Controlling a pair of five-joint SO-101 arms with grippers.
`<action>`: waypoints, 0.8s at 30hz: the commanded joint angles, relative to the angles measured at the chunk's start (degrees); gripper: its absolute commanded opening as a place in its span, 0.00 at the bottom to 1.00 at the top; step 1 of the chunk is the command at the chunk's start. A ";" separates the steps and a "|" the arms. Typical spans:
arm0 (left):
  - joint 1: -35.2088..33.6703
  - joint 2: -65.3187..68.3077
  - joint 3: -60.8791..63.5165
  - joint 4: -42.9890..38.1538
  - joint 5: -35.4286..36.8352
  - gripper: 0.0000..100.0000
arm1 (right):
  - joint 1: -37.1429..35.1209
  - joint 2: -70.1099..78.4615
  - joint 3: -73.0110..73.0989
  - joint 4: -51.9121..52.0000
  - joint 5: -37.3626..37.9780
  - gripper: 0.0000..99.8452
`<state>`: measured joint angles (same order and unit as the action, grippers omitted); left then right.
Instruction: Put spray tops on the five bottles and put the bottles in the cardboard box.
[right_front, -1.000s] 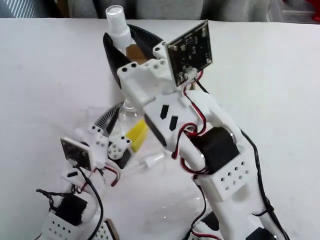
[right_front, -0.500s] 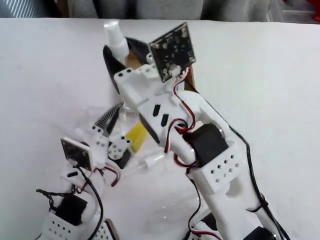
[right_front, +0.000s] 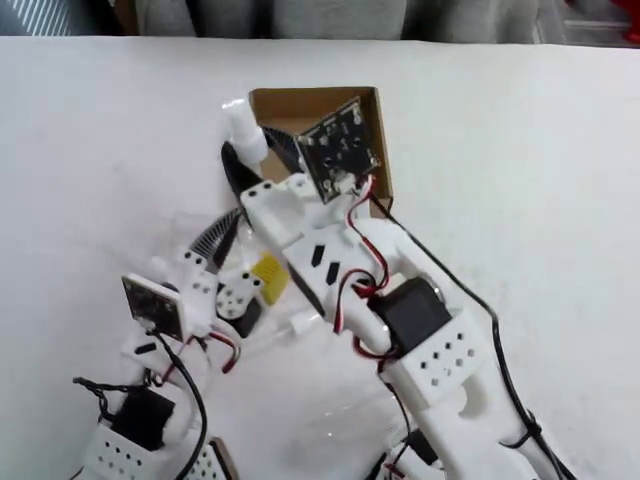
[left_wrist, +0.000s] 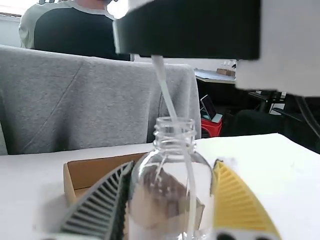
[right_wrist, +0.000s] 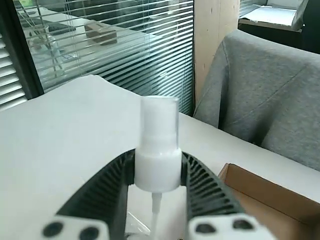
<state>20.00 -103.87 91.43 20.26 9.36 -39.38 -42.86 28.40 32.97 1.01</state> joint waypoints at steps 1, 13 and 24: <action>-0.48 -1.10 -0.35 -1.32 0.26 0.15 | -0.04 -4.35 1.49 -1.27 0.09 0.02; -0.48 -1.10 -0.35 -1.32 0.26 0.15 | -0.22 -9.89 9.05 -1.36 -6.77 0.02; -0.48 -1.10 -0.35 -1.32 0.26 0.15 | -0.22 -9.89 9.76 -1.36 -14.68 0.02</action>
<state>20.18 -103.87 91.43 20.26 9.36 -39.47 -51.12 38.42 32.97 -11.91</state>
